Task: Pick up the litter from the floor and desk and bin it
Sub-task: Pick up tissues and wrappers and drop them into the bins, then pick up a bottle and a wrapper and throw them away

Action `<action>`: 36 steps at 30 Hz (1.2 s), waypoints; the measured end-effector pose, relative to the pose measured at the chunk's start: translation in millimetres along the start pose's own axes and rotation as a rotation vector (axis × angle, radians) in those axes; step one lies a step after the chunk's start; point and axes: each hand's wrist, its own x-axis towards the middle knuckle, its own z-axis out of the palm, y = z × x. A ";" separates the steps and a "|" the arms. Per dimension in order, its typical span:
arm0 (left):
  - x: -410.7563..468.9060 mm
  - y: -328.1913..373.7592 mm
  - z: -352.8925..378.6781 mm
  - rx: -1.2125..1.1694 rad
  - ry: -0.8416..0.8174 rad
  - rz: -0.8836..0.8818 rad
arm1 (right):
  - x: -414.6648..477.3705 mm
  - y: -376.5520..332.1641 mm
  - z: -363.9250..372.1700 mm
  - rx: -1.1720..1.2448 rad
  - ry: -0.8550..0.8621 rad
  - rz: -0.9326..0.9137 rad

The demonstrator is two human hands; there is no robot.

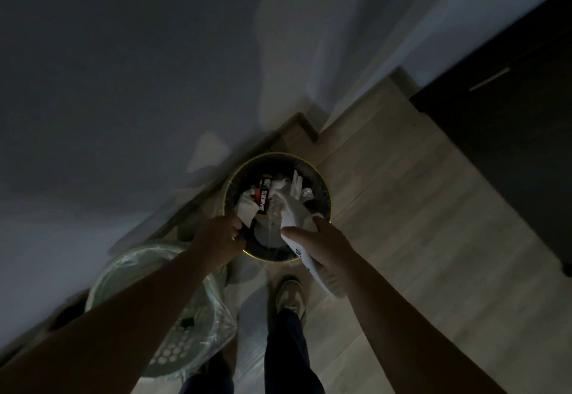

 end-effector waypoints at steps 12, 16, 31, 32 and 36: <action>-31.9 -24.8 -35.4 0.041 0.031 0.028 | 15.5 -41.9 32.3 -0.627 0.174 -0.193; -62.4 -16.8 -46.3 0.069 0.015 0.074 | -23.4 -34.9 31.2 -0.714 0.154 -0.227; -334.9 87.5 -237.1 0.477 0.344 0.549 | -369.1 -106.1 7.1 -0.792 0.451 -0.721; -358.4 93.6 -254.2 0.466 0.316 0.544 | -397.6 -115.3 2.7 -0.786 0.477 -0.763; -445.7 128.6 -329.2 0.441 0.470 0.625 | -509.9 -156.6 -19.9 -0.774 0.568 -0.950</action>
